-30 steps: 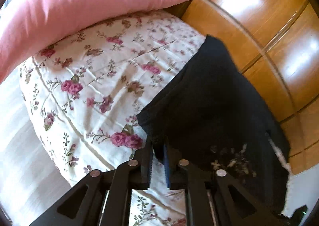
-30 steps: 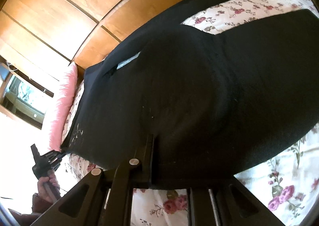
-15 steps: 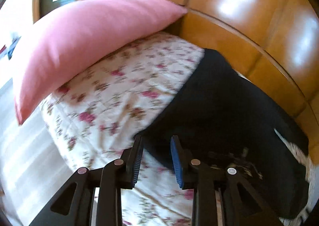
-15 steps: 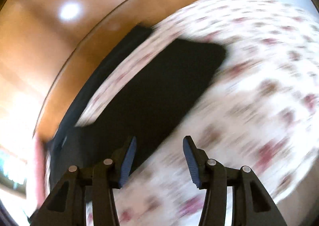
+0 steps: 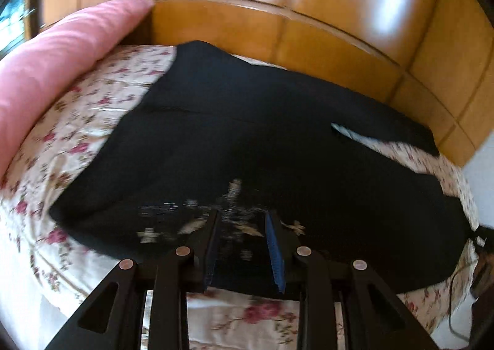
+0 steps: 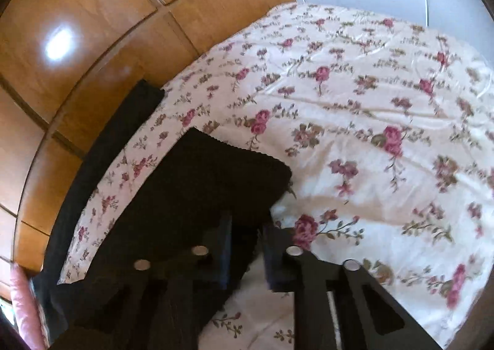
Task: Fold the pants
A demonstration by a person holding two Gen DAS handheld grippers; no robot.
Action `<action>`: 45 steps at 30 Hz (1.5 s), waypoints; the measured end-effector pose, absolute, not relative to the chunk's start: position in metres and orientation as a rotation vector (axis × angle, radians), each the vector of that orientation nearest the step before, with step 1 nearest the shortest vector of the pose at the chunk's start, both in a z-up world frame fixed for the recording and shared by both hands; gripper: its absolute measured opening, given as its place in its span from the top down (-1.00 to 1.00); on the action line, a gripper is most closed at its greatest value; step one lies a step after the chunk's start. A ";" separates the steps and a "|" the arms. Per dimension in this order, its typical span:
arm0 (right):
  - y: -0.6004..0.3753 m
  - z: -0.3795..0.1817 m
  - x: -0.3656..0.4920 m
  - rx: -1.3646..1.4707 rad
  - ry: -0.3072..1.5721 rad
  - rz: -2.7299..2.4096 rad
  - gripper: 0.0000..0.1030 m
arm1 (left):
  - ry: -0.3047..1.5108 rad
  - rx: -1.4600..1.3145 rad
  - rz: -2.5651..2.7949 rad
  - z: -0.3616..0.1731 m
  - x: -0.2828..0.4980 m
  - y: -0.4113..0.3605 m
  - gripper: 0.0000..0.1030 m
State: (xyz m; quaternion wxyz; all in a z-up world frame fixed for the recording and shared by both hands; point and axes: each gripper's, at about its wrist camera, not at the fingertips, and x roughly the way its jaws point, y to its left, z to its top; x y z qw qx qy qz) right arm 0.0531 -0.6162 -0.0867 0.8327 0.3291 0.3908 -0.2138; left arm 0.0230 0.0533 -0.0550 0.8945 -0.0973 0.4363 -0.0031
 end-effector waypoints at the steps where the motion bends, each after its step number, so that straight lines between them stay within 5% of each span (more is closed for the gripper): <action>1: -0.614 -0.077 0.044 0.682 0.817 -0.455 0.74 | 0.906 -0.193 -0.014 -0.056 0.024 0.050 0.43; 7: -0.615 -0.038 -0.029 0.642 0.764 -0.537 0.78 | 0.939 -0.186 -0.022 -0.070 0.031 0.050 0.43; 16: -0.612 -0.071 -0.049 0.642 0.861 -0.611 0.74 | 0.972 -0.168 -0.027 -0.085 0.034 0.055 0.43; 18: -0.614 -0.069 -0.046 0.634 0.871 -0.603 0.50 | 0.978 -0.203 -0.039 -0.085 0.035 0.061 0.42; 20: -0.616 -0.064 -0.045 0.620 0.875 -0.616 -0.20 | 0.994 -0.234 -0.053 -0.083 0.037 0.066 0.39; 21: -0.615 -0.059 -0.048 0.609 0.862 -0.628 -0.26 | 0.995 -0.252 -0.062 -0.081 0.038 0.069 0.31; 29: -0.563 -0.022 -0.021 0.450 0.816 -0.548 -0.47 | 0.934 -0.389 -0.039 -0.056 0.048 0.112 -0.38; 35: -0.480 -0.026 0.038 0.326 0.868 -0.298 -0.57 | 0.918 -0.490 -0.009 -0.037 0.086 0.155 -0.32; 38: -0.442 -0.034 0.067 0.276 0.898 -0.184 -0.59 | 0.911 -0.524 -0.003 -0.028 0.118 0.176 -0.14; 45: -0.360 -0.043 0.112 0.144 0.942 -0.010 -0.64 | 0.955 -0.609 0.002 -0.026 0.207 0.207 -0.13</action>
